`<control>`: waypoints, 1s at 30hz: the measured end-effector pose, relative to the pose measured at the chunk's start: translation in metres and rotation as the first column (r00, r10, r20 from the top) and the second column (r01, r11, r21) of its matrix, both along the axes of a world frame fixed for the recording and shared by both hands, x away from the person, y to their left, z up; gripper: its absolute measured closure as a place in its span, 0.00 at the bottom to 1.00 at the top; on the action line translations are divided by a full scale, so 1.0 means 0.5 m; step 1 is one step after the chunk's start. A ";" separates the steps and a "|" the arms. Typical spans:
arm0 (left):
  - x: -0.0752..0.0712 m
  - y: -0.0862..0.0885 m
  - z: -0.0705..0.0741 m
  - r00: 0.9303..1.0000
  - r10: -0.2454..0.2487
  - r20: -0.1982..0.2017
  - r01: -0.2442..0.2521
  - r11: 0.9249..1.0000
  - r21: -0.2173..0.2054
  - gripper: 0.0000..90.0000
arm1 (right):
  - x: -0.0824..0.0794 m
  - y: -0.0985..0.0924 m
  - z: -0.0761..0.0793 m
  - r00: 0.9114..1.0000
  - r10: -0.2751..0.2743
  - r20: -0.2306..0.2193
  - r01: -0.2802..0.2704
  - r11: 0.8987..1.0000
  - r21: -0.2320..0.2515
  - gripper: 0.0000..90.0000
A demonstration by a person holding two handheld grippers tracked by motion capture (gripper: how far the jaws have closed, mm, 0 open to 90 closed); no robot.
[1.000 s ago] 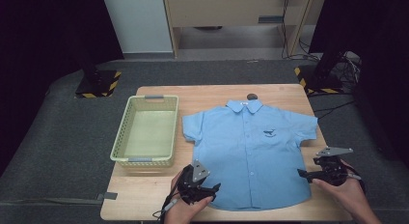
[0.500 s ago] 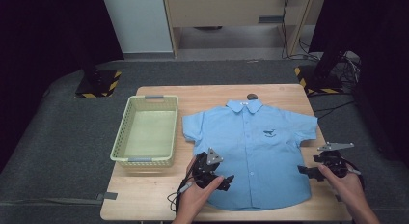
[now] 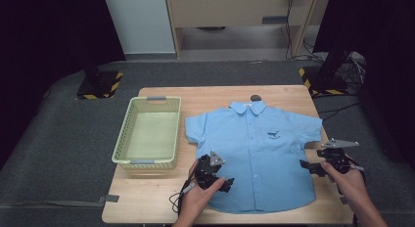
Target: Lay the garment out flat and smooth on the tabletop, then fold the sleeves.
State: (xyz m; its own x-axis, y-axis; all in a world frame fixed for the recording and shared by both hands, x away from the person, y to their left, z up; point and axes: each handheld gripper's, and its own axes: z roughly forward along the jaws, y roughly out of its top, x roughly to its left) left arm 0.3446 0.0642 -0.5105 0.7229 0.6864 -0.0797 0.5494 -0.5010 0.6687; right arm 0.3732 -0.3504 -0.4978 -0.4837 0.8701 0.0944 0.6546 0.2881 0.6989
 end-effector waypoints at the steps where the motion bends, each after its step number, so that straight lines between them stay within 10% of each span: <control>1: -0.001 0.002 -0.006 1.000 0.000 -0.011 0.000 1.000 0.011 0.08 | 0.002 0.001 0.001 1.000 -0.002 -0.002 0.002 1.000 0.000 0.14; 10: -0.010 0.015 -0.031 0.999 0.011 -0.032 -0.010 0.999 0.034 0.08 | 0.043 -0.016 0.036 0.999 -0.047 0.007 0.047 0.998 0.040 0.12; 30: -0.038 0.019 -0.054 0.996 0.015 0.092 -0.016 1.000 0.012 0.05 | 0.172 -0.043 0.054 0.996 -0.092 -0.002 0.092 0.995 0.039 0.13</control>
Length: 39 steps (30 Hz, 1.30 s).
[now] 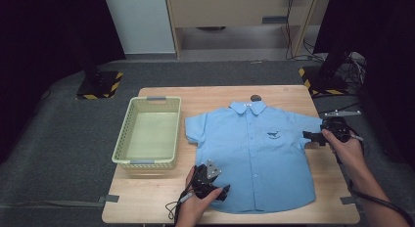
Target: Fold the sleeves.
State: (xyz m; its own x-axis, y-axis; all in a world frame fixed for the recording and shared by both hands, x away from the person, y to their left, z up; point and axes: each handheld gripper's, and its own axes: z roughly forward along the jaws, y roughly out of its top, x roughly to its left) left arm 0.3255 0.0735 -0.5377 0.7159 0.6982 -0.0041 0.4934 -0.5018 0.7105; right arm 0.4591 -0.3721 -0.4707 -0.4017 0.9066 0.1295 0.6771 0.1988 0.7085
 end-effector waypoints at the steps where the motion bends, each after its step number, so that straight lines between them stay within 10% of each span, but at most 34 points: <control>1: -0.001 0.000 0.000 1.000 0.002 0.000 -0.002 1.000 0.002 0.05 | 0.006 0.000 0.000 1.000 -0.004 -0.001 0.004 1.000 -0.001 0.13; 19: -0.006 0.005 0.000 1.000 -0.008 0.002 0.008 1.000 0.003 0.05 | 0.078 -0.026 -0.026 0.991 -0.131 -0.027 0.132 0.991 0.007 0.21; 39: -0.011 0.010 0.000 1.000 -0.017 0.001 0.017 1.000 0.002 0.05 | 0.080 -0.041 -0.096 0.969 -0.239 -0.063 0.238 0.971 -0.029 0.28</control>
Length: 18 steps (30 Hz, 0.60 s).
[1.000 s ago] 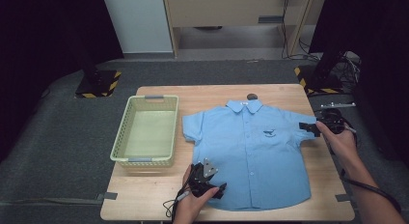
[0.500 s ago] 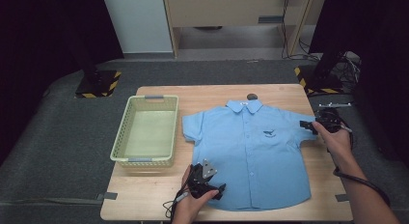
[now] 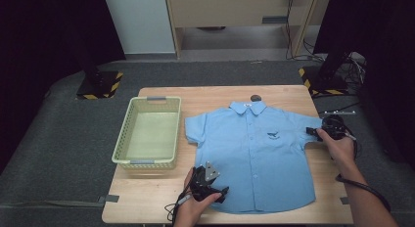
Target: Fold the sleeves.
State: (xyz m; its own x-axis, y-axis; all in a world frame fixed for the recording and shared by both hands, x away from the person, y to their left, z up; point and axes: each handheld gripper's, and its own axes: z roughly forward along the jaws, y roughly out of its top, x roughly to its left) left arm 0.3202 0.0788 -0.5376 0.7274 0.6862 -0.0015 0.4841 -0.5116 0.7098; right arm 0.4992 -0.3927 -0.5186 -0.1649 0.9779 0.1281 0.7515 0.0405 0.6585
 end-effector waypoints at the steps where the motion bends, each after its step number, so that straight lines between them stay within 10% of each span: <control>1: 0.000 0.000 0.000 1.000 0.000 0.000 0.000 1.000 0.000 0.05 | -0.001 0.001 -0.001 1.000 -0.002 -0.003 0.002 1.000 0.002 0.28; 18: 0.000 0.000 0.000 1.000 -0.002 0.000 0.002 1.000 0.000 0.05 | -0.018 0.007 -0.015 1.000 -0.007 0.004 0.007 1.000 0.013 0.41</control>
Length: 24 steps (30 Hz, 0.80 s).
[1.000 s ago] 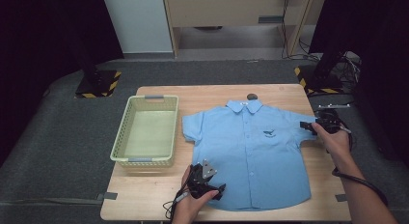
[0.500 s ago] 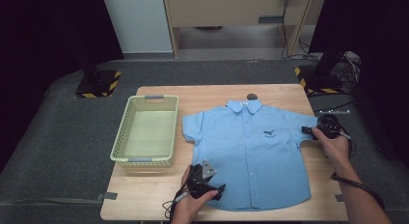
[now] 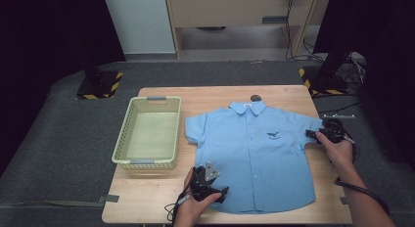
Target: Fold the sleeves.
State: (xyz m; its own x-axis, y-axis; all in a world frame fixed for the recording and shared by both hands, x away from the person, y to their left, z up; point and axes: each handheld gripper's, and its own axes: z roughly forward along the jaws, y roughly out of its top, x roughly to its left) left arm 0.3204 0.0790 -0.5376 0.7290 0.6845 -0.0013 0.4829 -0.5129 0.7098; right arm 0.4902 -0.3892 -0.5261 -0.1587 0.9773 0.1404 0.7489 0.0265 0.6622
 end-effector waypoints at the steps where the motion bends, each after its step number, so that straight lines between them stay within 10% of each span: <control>1: 0.000 0.000 0.000 1.000 0.000 0.000 0.000 1.000 0.000 0.05 | -0.001 0.004 0.000 1.000 0.004 0.000 -0.004 1.000 -0.001 0.44; 14: 0.000 0.000 0.000 1.000 -0.002 0.000 0.002 1.000 0.000 0.05 | -0.003 0.025 -0.002 1.000 0.021 0.007 -0.021 0.999 0.045 0.91; 24: 0.000 0.000 0.000 1.000 -0.002 0.000 0.002 1.000 0.000 0.05 | -0.005 0.020 0.013 0.998 0.024 0.051 -0.026 0.998 0.050 0.98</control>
State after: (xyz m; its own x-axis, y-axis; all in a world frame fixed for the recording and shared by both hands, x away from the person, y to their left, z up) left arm 0.3206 0.0791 -0.5376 0.7306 0.6828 -0.0015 0.4818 -0.5140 0.7096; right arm 0.4876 -0.3789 -0.5199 -0.1910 0.9647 0.1811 0.7144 0.0101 0.6997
